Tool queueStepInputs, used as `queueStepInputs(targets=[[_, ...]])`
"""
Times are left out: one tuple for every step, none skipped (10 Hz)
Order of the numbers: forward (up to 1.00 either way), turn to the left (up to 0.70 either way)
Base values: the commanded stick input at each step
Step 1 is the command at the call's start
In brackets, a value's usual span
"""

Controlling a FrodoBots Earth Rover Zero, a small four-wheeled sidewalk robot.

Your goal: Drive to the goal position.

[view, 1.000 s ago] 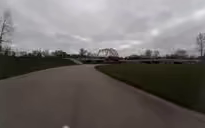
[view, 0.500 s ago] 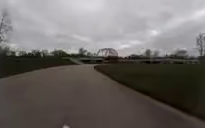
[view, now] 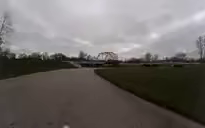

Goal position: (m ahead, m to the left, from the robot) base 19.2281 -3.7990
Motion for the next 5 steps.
queueStepInputs(targets=[[1.00,0.40],[1.00,0.40],[1.00,0.40],[1.00,0.40],[1.00,0.40]])
